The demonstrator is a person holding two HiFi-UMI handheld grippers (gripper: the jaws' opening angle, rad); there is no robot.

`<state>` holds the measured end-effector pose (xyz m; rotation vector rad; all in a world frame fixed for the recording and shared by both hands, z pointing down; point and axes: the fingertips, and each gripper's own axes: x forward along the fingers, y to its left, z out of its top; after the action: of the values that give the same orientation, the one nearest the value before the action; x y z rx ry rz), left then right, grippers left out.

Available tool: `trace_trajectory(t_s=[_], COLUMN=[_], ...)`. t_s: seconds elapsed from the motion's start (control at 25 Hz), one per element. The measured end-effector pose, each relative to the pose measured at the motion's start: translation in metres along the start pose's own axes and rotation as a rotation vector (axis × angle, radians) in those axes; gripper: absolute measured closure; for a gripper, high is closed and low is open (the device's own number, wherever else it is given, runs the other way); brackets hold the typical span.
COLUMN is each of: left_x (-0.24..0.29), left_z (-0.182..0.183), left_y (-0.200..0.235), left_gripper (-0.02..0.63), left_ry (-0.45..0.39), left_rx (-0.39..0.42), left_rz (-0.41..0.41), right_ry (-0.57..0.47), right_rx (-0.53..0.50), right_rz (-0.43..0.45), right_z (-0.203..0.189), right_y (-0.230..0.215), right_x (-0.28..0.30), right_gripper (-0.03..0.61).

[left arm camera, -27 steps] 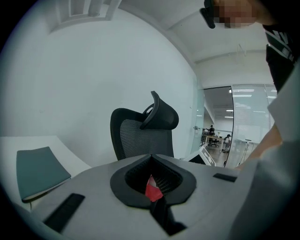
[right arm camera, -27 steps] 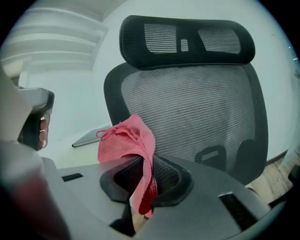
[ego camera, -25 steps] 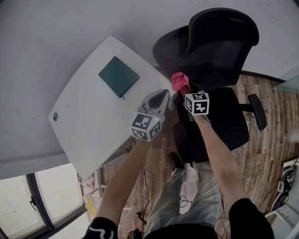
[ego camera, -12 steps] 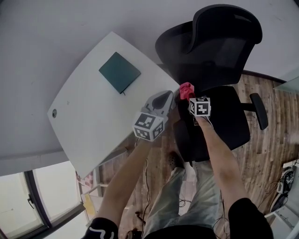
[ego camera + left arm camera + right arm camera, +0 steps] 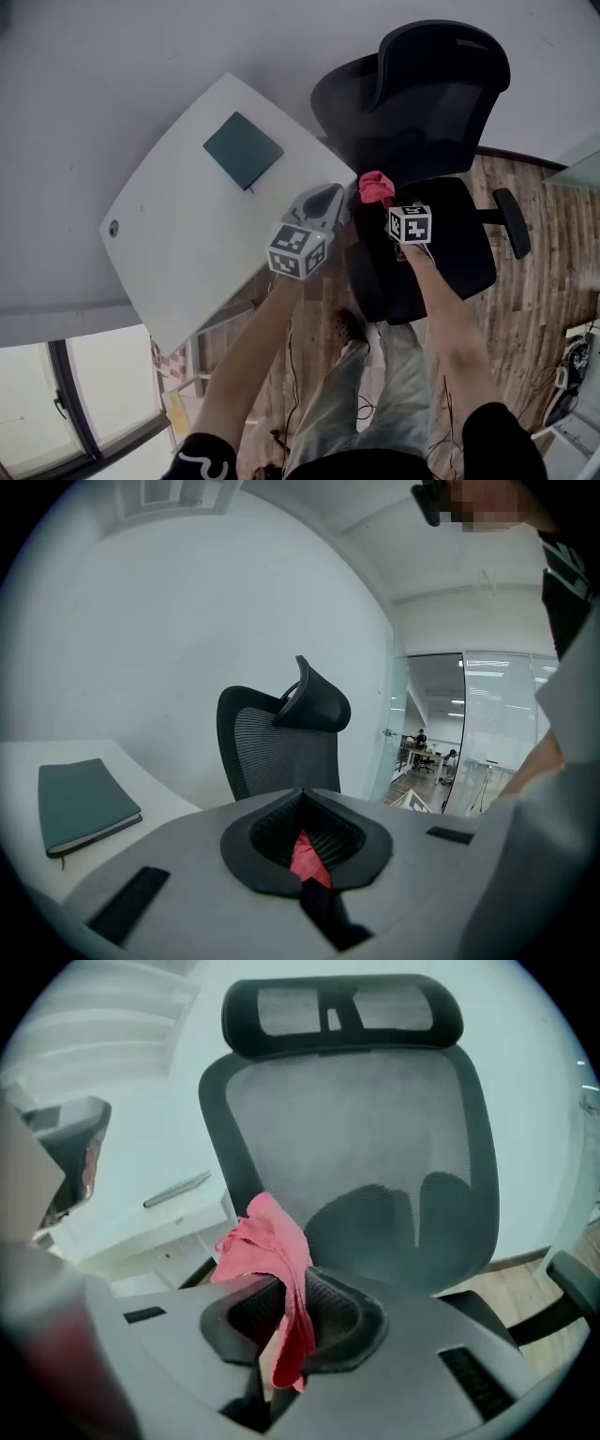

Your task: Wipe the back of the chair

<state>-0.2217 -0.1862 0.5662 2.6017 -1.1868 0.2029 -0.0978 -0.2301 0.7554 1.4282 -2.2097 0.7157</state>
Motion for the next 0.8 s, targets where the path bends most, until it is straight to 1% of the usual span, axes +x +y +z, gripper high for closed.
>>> trace_trajectory(t_s=[0.12, 0.24, 0.4, 0.6, 0.68, 0.8], left_x=[-0.001, -0.001, -0.002, -0.003, -0.003, -0.001], left_z=[0.011, 0.023, 0.037, 0.046, 0.047, 0.043], left_y=[-0.003, -0.005, -0.003, 0.0, 0.0, 0.001], left_gripper=[0.589, 0.589, 0.589, 0.589, 0.589, 0.589], left_ry=[-0.009, -0.024, -0.047, -0.061, -0.058, -0.043], left_rx=[0.002, 0.006, -0.016, -0.026, -0.019, -0.007], left_rz=[0.002, 0.003, 0.014, 0.027, 0.026, 0.025], right_ry=[-0.096, -0.176, -0.236, -0.272, -0.274, -0.264], right_rx=[0.007, -0.016, -0.055, -0.064, -0.069, -0.061], right_rz=[0.023, 0.035, 0.039, 0.013, -0.018, -0.053], right_z=[0.048, 0.101, 0.151, 0.187, 0.192, 0.187], right_y=[0.003, 0.008, 0.015, 0.017, 0.013, 0.006], right_x=[-0.018, -0.03, -0.037, -0.034, -0.031, -0.025], right_gripper=[0.508, 0.508, 0.508, 0.508, 0.508, 0.508])
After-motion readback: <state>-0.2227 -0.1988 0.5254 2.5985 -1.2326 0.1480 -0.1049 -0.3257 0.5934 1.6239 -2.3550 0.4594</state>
